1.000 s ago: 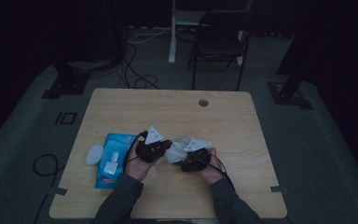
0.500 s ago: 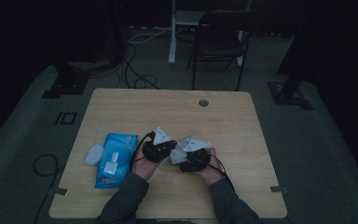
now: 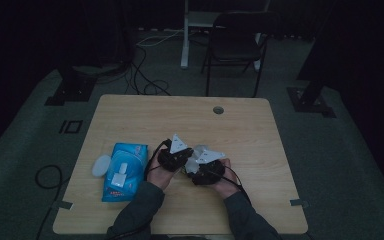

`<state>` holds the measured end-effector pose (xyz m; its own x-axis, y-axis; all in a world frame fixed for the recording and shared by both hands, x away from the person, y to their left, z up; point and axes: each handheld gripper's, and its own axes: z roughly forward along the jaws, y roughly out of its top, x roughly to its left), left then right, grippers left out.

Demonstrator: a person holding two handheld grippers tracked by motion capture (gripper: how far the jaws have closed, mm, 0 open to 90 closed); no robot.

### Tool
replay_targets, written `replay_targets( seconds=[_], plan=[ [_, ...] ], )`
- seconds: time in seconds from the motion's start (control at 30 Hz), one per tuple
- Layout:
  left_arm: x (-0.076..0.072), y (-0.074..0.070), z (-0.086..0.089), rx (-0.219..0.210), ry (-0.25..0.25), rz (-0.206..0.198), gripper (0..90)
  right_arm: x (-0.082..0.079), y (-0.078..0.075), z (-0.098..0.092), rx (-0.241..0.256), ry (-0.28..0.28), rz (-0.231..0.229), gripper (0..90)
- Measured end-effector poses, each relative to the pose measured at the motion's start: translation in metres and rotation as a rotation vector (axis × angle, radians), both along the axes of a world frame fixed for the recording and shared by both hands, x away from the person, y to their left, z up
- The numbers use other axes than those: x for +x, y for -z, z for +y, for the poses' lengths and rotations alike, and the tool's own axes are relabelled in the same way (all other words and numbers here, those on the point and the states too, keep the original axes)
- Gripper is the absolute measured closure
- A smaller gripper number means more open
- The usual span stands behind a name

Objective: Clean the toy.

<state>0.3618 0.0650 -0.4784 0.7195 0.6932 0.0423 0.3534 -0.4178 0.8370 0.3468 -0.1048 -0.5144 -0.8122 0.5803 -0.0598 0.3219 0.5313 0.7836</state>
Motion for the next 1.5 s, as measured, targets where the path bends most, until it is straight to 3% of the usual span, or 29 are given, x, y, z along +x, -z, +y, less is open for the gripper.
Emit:
replay_targets(
  seconds=[0.57,1.2,1.5],
  plan=[
    [-0.003,0.0,-0.005,0.016,0.023,-0.037,85.5,-0.001,-0.001,0.0,0.004,-0.011,-0.006,33.7],
    [-0.035,0.001,0.009,0.031,0.033,-0.051,85.3,0.003,-0.001,-0.006,-0.008,0.009,-0.015,33.7],
    [-0.043,-0.002,0.001,0.048,0.087,-0.055,85.3,0.003,-0.003,-0.009,0.009,0.032,-0.016,33.7]
  ],
)
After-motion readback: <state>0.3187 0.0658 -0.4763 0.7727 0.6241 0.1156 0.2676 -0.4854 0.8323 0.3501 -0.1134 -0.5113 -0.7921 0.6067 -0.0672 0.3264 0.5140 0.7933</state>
